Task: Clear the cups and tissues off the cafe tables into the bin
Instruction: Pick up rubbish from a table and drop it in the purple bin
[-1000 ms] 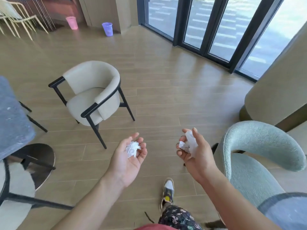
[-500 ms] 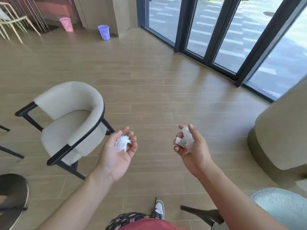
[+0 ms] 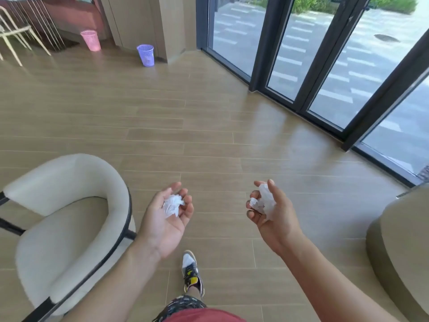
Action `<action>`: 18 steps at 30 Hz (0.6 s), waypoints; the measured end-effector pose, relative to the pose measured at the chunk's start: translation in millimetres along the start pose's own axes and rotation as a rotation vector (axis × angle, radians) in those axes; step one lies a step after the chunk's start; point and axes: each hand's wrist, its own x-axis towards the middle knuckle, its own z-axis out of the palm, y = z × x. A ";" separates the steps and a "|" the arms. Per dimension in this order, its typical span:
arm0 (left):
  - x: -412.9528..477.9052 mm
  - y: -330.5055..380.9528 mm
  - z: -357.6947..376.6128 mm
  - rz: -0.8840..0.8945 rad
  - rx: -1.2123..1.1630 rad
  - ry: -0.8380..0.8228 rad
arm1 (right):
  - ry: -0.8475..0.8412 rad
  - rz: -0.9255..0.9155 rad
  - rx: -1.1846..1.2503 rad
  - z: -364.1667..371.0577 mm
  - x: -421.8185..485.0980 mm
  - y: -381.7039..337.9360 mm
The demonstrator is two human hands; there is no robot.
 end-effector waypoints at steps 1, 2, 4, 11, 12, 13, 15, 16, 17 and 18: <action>23.5 13.1 8.8 -0.013 0.002 -0.011 | 0.011 0.001 0.000 12.9 24.3 -6.3; 45.7 27.0 17.9 -0.031 0.006 -0.019 | 0.024 0.007 0.001 26.3 47.1 -13.6; 87.3 57.2 38.9 -0.045 0.014 -0.051 | 0.014 0.000 0.010 54.4 90.7 -32.2; 210.3 147.6 93.8 -0.003 0.002 0.012 | -0.034 -0.001 0.034 139.9 230.4 -78.0; 226.2 156.6 98.5 -0.002 -0.006 0.023 | -0.041 0.002 0.034 148.5 250.0 -81.0; 243.6 164.5 103.1 0.000 -0.007 0.031 | -0.046 0.012 0.026 156.9 269.4 -84.3; 280.8 179.3 113.4 0.012 -0.005 0.044 | -0.054 0.040 0.019 171.9 310.1 -90.3; 301.0 186.2 119.7 0.018 -0.005 0.052 | -0.058 0.052 0.027 177.8 332.2 -93.6; 322.0 192.3 127.0 0.021 -0.008 0.060 | -0.061 0.061 0.036 183.1 355.4 -97.3; 343.7 197.9 135.3 0.023 -0.010 0.068 | -0.063 0.068 0.041 188.0 379.7 -101.7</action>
